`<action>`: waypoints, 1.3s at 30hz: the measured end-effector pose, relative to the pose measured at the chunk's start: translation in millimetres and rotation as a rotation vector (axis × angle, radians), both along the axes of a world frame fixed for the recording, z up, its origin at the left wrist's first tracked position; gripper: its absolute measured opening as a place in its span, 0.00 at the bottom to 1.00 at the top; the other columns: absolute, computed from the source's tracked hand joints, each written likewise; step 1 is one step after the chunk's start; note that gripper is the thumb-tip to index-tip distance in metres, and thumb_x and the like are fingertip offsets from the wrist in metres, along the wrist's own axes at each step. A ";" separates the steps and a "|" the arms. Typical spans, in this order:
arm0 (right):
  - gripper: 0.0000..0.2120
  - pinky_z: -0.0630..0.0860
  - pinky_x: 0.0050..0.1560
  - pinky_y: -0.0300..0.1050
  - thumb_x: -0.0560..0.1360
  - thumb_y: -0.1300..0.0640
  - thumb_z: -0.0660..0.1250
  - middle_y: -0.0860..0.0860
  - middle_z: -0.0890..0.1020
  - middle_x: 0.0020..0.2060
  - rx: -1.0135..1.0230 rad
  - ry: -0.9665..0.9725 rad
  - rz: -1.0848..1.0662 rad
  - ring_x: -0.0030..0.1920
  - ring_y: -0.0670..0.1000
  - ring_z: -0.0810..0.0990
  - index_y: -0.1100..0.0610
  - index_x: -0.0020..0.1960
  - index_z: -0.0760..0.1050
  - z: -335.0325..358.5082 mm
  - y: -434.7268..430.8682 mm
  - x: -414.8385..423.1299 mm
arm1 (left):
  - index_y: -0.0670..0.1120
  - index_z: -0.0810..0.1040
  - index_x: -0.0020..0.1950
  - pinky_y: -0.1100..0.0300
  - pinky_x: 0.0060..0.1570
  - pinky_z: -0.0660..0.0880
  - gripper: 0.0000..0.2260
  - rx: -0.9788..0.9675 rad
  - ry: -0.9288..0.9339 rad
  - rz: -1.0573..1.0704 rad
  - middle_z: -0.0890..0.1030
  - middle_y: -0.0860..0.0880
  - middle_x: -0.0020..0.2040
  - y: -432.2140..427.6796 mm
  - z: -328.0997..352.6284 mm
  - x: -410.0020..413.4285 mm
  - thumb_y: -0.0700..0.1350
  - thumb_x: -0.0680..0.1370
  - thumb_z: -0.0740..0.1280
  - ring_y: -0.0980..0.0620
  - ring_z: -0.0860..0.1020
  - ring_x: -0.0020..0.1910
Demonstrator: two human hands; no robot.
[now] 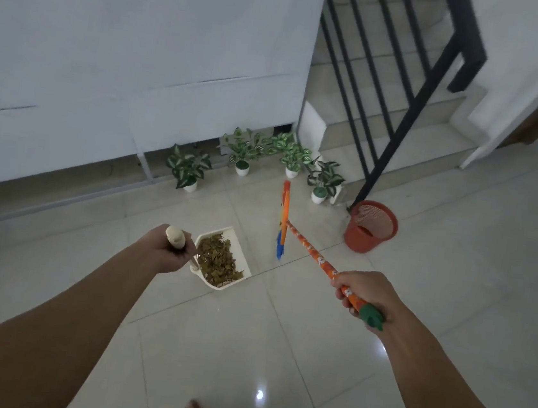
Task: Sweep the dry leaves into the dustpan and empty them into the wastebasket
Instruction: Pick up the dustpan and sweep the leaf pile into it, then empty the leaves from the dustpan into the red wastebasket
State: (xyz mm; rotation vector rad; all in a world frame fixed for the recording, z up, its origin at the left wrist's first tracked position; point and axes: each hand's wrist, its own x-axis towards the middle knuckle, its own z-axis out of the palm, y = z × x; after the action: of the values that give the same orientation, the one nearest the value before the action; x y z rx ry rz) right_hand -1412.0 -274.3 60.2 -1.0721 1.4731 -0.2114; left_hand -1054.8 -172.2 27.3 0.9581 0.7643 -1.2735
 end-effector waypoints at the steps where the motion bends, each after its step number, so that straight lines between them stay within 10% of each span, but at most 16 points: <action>1: 0.05 0.67 0.21 0.38 0.70 0.66 0.70 0.56 0.78 0.29 -0.010 -0.010 -0.021 0.23 0.47 0.73 0.67 0.45 0.81 5.3 -6.6 -16.5 | 0.39 0.68 0.45 0.66 0.25 0.73 0.03 -0.004 -0.006 -0.090 0.68 0.47 0.37 -3.4 16.7 -19.4 0.33 0.77 0.59 0.57 0.68 0.30; 21: 0.02 0.67 0.17 0.32 0.74 0.65 0.67 0.55 0.76 0.30 -0.042 -0.120 -0.339 0.18 0.43 0.71 0.63 0.45 0.77 73.9 -150.7 -251.1 | 0.40 0.70 0.47 0.66 0.23 0.74 0.11 -0.167 -0.153 -0.451 0.67 0.46 0.43 -210.3 97.5 -261.3 0.30 0.67 0.59 0.60 0.63 0.45; 39: 0.04 0.67 0.17 0.32 0.74 0.66 0.66 0.56 0.76 0.31 -0.033 -0.060 -0.554 0.17 0.43 0.70 0.67 0.47 0.76 49.8 -290.4 -314.5 | 0.38 0.66 0.48 0.66 0.22 0.74 0.04 -0.246 -0.115 -0.707 0.71 0.40 0.37 -416.6 85.9 -316.6 0.31 0.76 0.58 0.55 0.70 0.25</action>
State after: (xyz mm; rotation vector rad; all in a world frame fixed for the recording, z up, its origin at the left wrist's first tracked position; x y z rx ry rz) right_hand -1726.4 -564.6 110.0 -0.6541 1.6905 -0.6530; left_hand -1371.4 -588.8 113.2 1.1290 0.1553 -1.8488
